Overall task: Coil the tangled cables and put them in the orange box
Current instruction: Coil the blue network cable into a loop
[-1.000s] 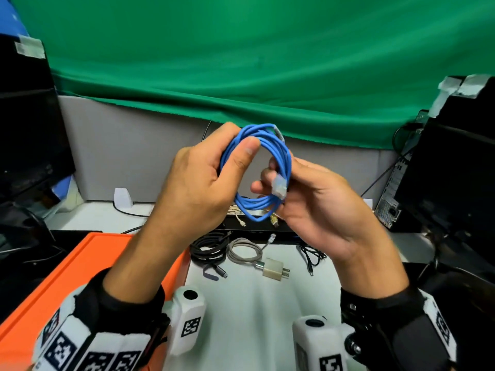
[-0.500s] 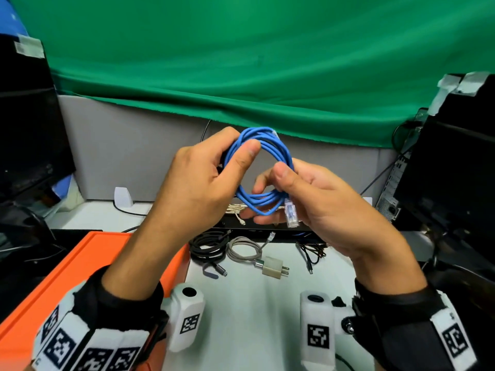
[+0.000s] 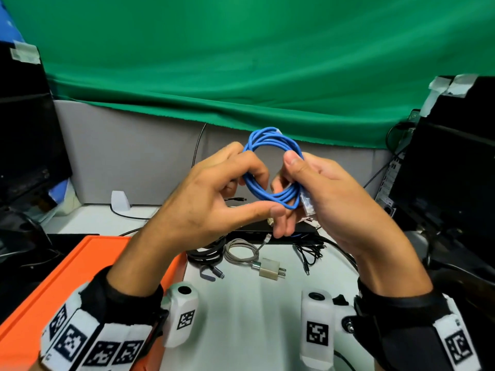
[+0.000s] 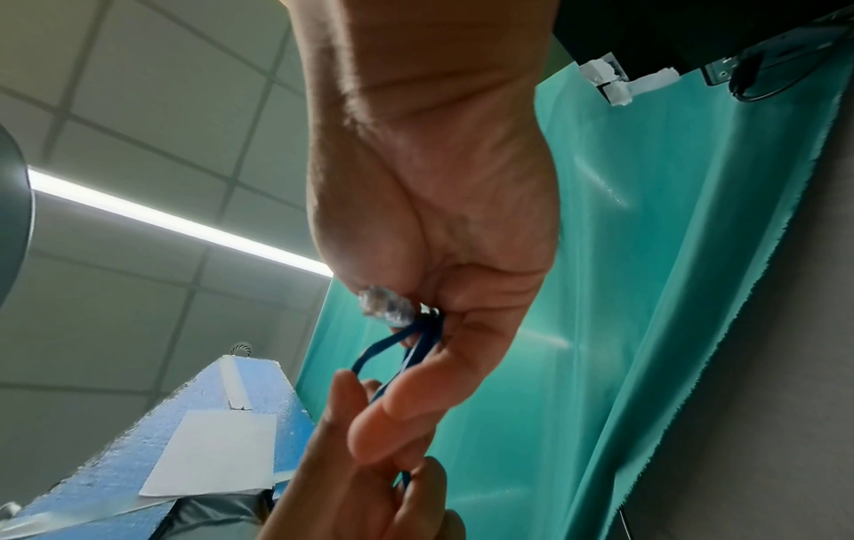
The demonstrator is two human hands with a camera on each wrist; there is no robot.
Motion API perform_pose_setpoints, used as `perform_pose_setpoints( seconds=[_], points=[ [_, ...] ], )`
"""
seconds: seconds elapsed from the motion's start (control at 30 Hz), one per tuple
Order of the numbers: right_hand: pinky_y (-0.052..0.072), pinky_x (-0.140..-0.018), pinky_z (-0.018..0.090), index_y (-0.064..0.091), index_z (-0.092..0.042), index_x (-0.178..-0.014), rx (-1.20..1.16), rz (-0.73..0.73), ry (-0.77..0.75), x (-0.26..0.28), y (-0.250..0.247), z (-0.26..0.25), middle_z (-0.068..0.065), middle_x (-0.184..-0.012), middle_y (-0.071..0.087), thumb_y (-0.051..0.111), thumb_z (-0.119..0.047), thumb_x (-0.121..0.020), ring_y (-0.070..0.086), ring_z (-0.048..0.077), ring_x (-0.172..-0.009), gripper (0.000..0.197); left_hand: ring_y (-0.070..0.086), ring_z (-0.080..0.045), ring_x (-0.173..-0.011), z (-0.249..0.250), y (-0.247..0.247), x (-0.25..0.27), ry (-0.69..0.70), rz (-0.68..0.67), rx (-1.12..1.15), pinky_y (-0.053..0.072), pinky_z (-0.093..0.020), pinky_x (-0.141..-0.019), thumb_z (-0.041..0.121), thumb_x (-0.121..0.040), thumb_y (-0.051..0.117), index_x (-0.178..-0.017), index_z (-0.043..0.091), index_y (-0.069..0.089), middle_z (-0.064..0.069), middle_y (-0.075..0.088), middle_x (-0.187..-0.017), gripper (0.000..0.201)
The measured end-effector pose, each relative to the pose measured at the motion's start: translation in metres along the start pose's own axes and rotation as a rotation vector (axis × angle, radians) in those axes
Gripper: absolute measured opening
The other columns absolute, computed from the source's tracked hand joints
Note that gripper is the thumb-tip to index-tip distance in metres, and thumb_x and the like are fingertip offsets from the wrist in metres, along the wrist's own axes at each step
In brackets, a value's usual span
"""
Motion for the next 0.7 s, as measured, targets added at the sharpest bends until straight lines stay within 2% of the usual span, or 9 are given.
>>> perform_pose_setpoints(
  seconds=[0.1, 0.23, 0.33, 0.43, 0.57, 0.7],
  points=[
    [0.047, -0.049, 0.033, 0.05, 0.0, -0.091, 0.025, 0.038, 0.004, -0.002, 0.002, 0.001, 0.018, -0.055, 0.062, 0.035, -0.033, -0.11, 0.062, 0.031, -0.047, 0.041, 0.039, -0.022, -0.069, -0.003, 0.001, 0.0, -0.033, 0.019, 0.047, 0.034, -0.023, -0.062, 0.044, -0.082, 0.077, -0.086, 0.032, 0.054, 0.004, 0.048, -0.086, 0.026],
    [0.044, -0.05, 0.035, 0.049, -0.005, -0.089, 0.028, 0.109, -0.002, -0.003, 0.0, 0.002, 0.009, -0.061, 0.058, 0.039, -0.034, -0.109, 0.062, 0.03, -0.046, 0.036, 0.032, -0.01, -0.057, -0.004, 0.002, -0.002, -0.112, 0.106, 0.139, 0.029, -0.019, -0.056, 0.038, -0.082, 0.074, -0.082, 0.029, 0.054, 0.006, 0.046, -0.078, 0.022],
    [0.044, -0.055, 0.033, 0.048, -0.01, -0.087, 0.098, 0.128, 0.0, -0.004, 0.001, 0.003, 0.016, -0.056, 0.062, 0.04, -0.038, -0.108, 0.061, 0.031, -0.046, 0.035, 0.032, -0.006, -0.053, -0.011, 0.004, -0.003, -0.21, 0.139, 0.204, 0.029, -0.02, -0.052, 0.033, -0.085, 0.073, -0.08, 0.025, 0.052, 0.015, 0.046, -0.065, 0.023],
    [0.046, -0.059, 0.035, 0.047, -0.011, -0.089, 0.176, 0.144, 0.005, -0.003, 0.004, 0.003, 0.017, -0.053, 0.064, 0.039, -0.038, -0.108, 0.06, 0.028, -0.047, 0.034, 0.032, -0.01, -0.053, -0.013, 0.007, -0.003, -0.288, 0.217, 0.215, 0.029, -0.025, -0.052, 0.028, -0.085, 0.07, -0.078, 0.022, 0.05, 0.015, 0.043, -0.06, 0.022],
    [0.054, -0.06, 0.042, 0.048, -0.012, -0.094, 0.263, 0.177, -0.025, -0.003, 0.011, 0.0, 0.005, -0.058, 0.063, 0.04, -0.037, -0.108, 0.066, 0.028, -0.051, 0.03, 0.042, -0.011, -0.057, -0.008, 0.011, -0.001, -0.316, 0.343, -0.021, 0.034, -0.025, -0.057, 0.026, -0.087, 0.072, -0.078, 0.023, 0.051, 0.009, 0.048, -0.073, 0.023],
    [0.057, -0.057, 0.043, 0.05, -0.014, -0.098, 0.299, 0.212, -0.06, -0.003, 0.019, -0.001, 0.003, -0.075, 0.061, 0.04, -0.038, -0.108, 0.069, 0.024, -0.052, 0.027, 0.048, -0.002, -0.074, -0.003, 0.007, 0.001, -0.29, 0.455, -0.163, 0.035, -0.014, -0.063, 0.025, -0.086, 0.073, -0.082, 0.022, 0.055, 0.007, 0.048, -0.09, 0.019]
  ],
)
Point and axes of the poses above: each hand's wrist, its own x-axis away from the middle knuckle, its own y-axis out of the palm, z = x × y, the point moved 5 cm from there along -x, towards the middle knuckle
